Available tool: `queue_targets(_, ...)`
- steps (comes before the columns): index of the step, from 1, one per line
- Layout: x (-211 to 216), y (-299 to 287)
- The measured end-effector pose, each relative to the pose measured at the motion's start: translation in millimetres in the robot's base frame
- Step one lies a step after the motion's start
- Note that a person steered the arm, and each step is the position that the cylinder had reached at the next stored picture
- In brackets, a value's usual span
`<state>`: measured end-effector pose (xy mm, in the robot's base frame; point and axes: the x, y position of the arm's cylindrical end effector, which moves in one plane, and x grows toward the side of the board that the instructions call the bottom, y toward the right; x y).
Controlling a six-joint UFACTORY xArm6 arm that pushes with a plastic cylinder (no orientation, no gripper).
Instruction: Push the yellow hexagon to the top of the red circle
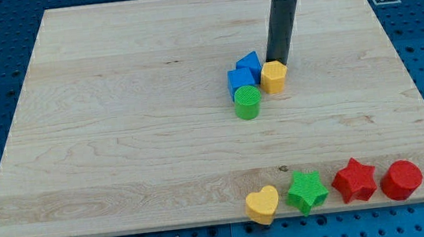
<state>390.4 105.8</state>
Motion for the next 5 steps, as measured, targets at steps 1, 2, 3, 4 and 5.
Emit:
queue_targets(1,-1,-8)
queue_targets(2,10,-9)
queue_targets(3,11,-9)
queue_targets(4,19,-9)
queue_targets(5,41,-9)
